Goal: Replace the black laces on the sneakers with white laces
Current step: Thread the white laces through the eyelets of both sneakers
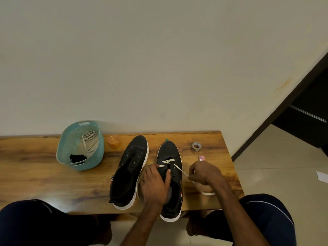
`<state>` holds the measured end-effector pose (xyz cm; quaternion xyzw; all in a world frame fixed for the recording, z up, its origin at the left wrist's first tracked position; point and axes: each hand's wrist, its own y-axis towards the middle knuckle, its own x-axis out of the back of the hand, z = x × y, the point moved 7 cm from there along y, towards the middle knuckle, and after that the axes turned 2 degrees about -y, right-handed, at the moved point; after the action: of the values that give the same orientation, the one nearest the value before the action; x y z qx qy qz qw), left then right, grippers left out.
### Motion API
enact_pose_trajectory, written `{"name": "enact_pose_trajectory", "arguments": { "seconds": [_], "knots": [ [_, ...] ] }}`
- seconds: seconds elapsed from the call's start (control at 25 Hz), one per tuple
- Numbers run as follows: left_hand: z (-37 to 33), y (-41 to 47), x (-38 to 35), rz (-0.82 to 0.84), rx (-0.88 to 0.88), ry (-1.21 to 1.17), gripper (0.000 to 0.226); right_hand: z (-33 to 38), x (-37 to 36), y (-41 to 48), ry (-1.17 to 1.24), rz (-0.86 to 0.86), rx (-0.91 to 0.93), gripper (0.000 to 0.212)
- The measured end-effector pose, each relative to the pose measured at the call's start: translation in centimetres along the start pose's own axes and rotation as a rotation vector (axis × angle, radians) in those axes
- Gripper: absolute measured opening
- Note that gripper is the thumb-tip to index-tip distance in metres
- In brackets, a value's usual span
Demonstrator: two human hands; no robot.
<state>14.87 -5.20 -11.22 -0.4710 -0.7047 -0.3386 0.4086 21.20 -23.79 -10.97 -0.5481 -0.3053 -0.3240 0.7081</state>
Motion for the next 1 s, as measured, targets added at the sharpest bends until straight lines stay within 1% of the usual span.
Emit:
{"name": "enact_pose_trajectory", "arguments": {
  "seconds": [0.04, 0.12, 0.24, 0.28, 0.36, 0.44, 0.6, 0.64, 0.72, 0.8, 0.92, 1.0],
  "knots": [
    [-0.1, 0.0, 0.1, 0.001, -0.003, -0.006, 0.052, 0.3, -0.2, 0.0, 0.015, -0.016, 0.009, 0.018],
    [0.1, -0.1, 0.4, -0.013, -0.003, -0.042, 0.053, 0.6, 0.7, -0.1, 0.045, -0.13, 0.004, 0.027],
    [0.1, -0.2, 0.8, -0.011, -0.018, -0.102, 0.065, -1.5, 2.9, -0.9, 0.032, -0.296, -0.149, 0.043],
    [-0.1, -0.1, 0.7, 0.02, -0.032, -0.112, 0.066, -2.3, 3.2, -1.0, 0.04, -0.318, -0.197, 0.043],
    [-0.5, -0.1, 0.4, 0.125, -0.082, -0.111, 0.057, -2.7, 3.3, -1.0, 0.087, -0.322, -0.227, 0.037],
    [-0.7, -0.1, 0.2, 0.192, -0.122, -0.095, 0.048, -2.3, 3.2, -0.6, 0.154, -0.294, -0.186, 0.029],
    [-0.5, 0.3, 0.3, 0.186, -0.12, -0.138, 0.041, -0.9, 3.7, -0.3, 0.444, -0.281, -0.025, 0.006],
    [-0.6, 0.2, 0.3, 0.194, -0.132, -0.141, 0.039, -0.5, 3.9, -0.3, 0.499, -0.281, 0.02, 0.004],
    [-0.6, 0.0, 0.1, 0.197, -0.16, -0.126, 0.037, 0.1, 4.2, -0.2, 0.617, -0.273, 0.11, 0.008],
    [0.0, -0.2, 0.0, 0.188, -0.142, -0.13, 0.037, 0.7, 4.3, -0.1, 0.675, -0.281, 0.155, 0.013],
    [0.5, -0.2, 0.1, 0.153, -0.087, -0.167, 0.03, 1.5, 3.8, 0.5, 0.656, -0.283, 0.164, 0.013],
    [0.5, 0.0, 0.1, 0.13, -0.051, -0.193, 0.029, 2.2, 3.2, 1.0, 0.582, -0.281, 0.174, 0.014]
  ]
}}
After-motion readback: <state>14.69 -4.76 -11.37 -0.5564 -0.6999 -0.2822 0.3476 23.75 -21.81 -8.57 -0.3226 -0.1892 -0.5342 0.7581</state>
